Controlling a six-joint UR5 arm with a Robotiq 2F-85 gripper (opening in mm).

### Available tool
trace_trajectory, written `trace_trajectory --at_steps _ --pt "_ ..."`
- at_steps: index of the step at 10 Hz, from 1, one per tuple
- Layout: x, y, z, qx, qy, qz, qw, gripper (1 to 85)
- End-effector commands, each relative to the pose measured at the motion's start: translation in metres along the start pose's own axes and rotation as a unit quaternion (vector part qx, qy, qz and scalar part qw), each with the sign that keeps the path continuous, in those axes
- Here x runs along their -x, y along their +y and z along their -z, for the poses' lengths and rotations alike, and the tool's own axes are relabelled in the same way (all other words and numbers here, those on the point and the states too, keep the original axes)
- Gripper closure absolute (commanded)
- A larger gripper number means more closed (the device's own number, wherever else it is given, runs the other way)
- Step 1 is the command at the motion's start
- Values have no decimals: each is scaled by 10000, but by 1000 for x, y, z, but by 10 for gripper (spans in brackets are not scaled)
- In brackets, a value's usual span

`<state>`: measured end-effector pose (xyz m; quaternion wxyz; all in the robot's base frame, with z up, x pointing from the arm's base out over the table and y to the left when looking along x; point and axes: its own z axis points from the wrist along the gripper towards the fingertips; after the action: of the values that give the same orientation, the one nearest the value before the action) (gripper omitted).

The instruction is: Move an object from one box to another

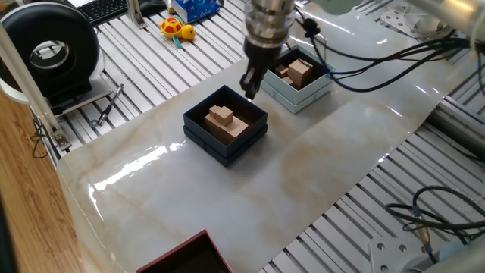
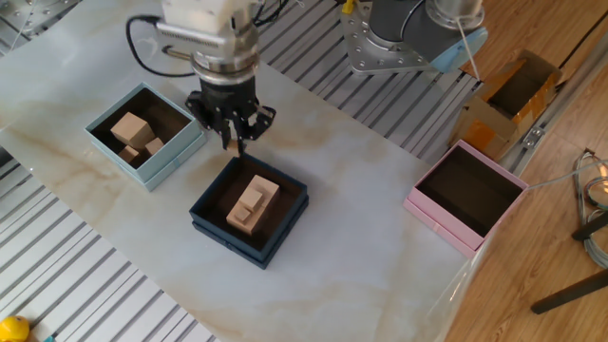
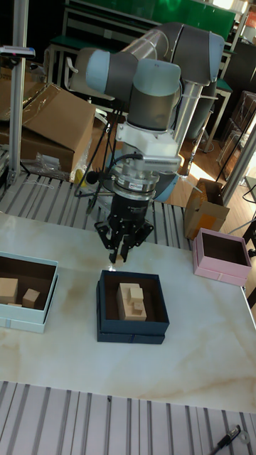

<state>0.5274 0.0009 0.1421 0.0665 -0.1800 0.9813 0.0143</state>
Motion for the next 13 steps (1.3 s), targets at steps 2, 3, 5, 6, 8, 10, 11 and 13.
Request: trace_trajectory --at_steps 2,3,5,6,8,10,11,13 --pt "-3 -9 10 -70 -92 -396 9991 843" --pt "-12 -34 15 -62 7 -126 9999 843" --pt "-19 -79 11 135 30 343 9993 843" --pt "-19 -81 9 198 21 343 9992 843" --pt "-19 -80 9 211 21 -172 9996 843" --pt "-27 -84 6 -305 115 -599 9977 843" --pt "-20 -90 -1 -217 66 -519 9984 843" --pt "-5 -136 -20 -51 79 51 9999 843"
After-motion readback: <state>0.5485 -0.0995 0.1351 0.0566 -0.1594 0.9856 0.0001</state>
